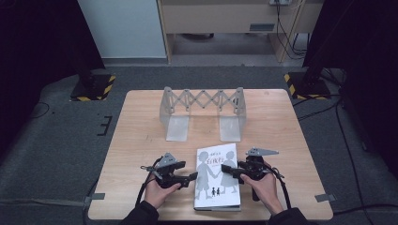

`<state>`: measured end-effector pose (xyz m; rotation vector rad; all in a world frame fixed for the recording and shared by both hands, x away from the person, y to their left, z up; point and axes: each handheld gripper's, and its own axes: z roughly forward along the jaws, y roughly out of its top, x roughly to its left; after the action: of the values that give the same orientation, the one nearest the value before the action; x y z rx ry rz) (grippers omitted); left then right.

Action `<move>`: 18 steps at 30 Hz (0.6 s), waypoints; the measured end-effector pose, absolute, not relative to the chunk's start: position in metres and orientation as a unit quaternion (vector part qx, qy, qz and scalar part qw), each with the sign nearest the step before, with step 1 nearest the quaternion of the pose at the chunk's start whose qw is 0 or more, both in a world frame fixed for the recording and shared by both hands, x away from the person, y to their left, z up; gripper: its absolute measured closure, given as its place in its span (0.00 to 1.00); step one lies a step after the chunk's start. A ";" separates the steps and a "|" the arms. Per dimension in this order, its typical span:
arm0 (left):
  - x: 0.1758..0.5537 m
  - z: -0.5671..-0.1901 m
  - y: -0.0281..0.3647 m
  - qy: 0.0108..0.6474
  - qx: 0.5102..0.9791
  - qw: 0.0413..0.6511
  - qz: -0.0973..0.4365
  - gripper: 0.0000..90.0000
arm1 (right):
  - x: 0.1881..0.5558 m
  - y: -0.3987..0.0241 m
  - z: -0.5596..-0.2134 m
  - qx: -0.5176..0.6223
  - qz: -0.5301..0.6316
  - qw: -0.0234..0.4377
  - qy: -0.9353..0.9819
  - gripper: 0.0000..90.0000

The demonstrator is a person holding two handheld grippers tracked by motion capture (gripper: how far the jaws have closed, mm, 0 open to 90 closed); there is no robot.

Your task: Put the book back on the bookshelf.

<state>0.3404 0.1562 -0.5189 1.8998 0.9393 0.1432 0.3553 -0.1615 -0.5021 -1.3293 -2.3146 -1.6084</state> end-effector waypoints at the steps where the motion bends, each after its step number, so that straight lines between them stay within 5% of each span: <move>1: 0.340 -0.519 0.156 0.385 0.782 0.487 0.058 0.26 | 0.356 -0.161 -0.503 -0.429 -0.518 0.019 -0.740 0.61; 9: 0.340 -0.519 0.152 0.382 0.780 0.493 0.054 0.25 | 0.356 -0.161 -0.502 -0.443 -0.542 0.052 -0.712 0.76; 18: 0.341 -0.518 0.153 0.385 0.773 0.501 0.048 0.25 | 0.356 -0.159 -0.494 -0.452 -0.543 0.058 -0.705 0.80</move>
<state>0.3405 0.1530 -0.5179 1.8691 0.9314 0.1150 0.3562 -0.1586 -0.4942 -1.3705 -2.1361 -1.6456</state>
